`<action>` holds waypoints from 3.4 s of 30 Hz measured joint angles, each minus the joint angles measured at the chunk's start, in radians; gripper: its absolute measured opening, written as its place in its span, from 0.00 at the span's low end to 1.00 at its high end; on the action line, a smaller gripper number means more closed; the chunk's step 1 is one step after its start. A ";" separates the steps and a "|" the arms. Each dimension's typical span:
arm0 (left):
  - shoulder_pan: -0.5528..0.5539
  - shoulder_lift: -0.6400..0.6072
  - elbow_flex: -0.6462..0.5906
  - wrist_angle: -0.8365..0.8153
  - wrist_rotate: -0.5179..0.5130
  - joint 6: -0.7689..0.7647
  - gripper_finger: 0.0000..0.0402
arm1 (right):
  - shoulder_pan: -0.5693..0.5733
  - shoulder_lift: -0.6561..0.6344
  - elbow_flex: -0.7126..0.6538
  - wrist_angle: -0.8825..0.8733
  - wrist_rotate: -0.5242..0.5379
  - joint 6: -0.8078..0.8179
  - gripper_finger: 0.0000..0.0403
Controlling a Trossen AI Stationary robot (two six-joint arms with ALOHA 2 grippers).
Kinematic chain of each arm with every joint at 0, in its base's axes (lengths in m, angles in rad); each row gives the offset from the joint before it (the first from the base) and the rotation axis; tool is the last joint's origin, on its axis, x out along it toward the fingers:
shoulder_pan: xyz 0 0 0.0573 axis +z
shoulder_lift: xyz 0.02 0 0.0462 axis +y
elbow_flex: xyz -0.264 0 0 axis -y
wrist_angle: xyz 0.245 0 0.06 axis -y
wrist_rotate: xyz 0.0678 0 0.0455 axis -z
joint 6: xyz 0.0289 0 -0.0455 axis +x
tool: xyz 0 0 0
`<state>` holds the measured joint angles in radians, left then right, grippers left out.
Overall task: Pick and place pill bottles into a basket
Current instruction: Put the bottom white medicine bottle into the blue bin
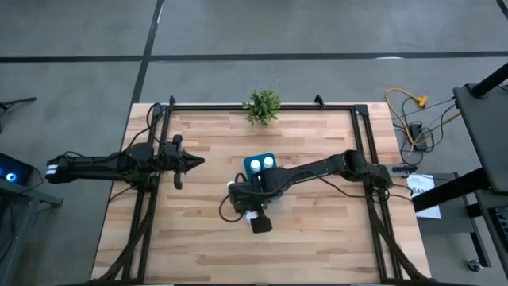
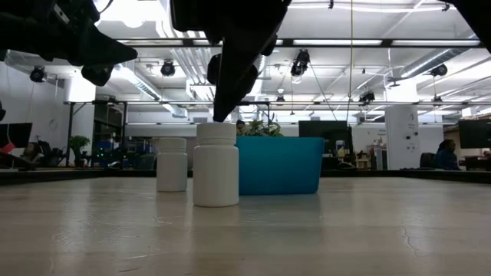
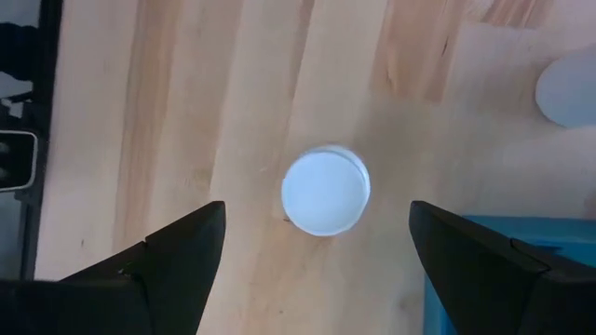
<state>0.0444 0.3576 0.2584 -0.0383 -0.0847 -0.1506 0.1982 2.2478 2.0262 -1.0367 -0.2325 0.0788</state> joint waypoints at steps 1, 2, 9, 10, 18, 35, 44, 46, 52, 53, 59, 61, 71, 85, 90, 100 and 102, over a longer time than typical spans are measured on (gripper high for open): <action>0.000 0.000 0.000 0.000 0.000 0.000 0.00 | 0.000 0.000 -0.004 0.000 0.000 0.000 0.82; 0.000 0.000 0.000 0.000 0.000 0.000 0.00 | 0.000 0.000 -0.007 0.002 0.000 0.000 0.82; 0.000 0.000 0.000 0.000 0.000 0.000 0.00 | 0.000 0.001 -0.034 0.033 0.000 0.015 0.82; 0.000 0.000 0.000 0.000 0.000 0.000 0.00 | 0.000 0.001 -0.037 0.034 0.000 0.018 0.82; 0.000 0.000 0.000 0.000 0.000 0.000 0.00 | 0.000 0.001 -0.055 0.074 -0.001 0.023 0.82; 0.000 0.000 0.000 -0.002 0.000 0.001 0.00 | 0.000 0.001 -0.117 0.142 -0.010 0.060 0.82; 0.000 0.000 0.000 -0.003 0.000 0.001 0.00 | 0.000 0.001 -0.130 0.170 -0.011 0.061 0.82; 0.000 0.000 0.000 -0.003 0.000 0.001 0.00 | 0.000 0.001 -0.131 0.181 -0.011 0.070 0.82; 0.000 0.000 0.000 -0.002 0.000 0.001 0.00 | 0.000 0.001 -0.133 0.187 -0.011 0.072 0.82; 0.000 0.000 0.000 -0.002 0.000 0.001 0.00 | 0.000 0.001 -0.134 0.188 -0.011 0.072 0.82; 0.000 0.000 0.000 0.001 0.000 0.001 0.00 | 0.000 0.001 -0.158 0.205 -0.011 0.079 0.82; 0.000 0.000 0.000 0.001 0.000 0.001 0.00 | 0.000 0.001 -0.164 0.207 -0.011 0.080 0.82; 0.000 0.000 0.000 0.000 0.000 0.001 0.00 | 0.000 0.000 -0.179 0.216 -0.010 0.083 0.81; 0.000 0.000 0.000 0.000 0.000 0.001 0.00 | 0.000 0.000 -0.179 0.231 -0.008 0.087 0.63; 0.000 0.000 0.000 -0.001 0.000 0.001 0.00 | 0.000 0.000 -0.179 0.234 -0.010 0.081 0.51; 0.000 0.000 0.000 -0.003 -0.001 0.001 0.00 | 0.000 -0.001 -0.179 0.240 -0.031 0.064 0.37; 0.000 0.000 0.000 -0.003 -0.001 0.001 0.00 | 0.000 -0.001 -0.179 0.239 -0.031 0.062 0.37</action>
<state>0.0448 0.3576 0.2587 -0.0413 -0.0853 -0.1497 0.1986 2.2467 1.8473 -0.7975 -0.2638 0.1404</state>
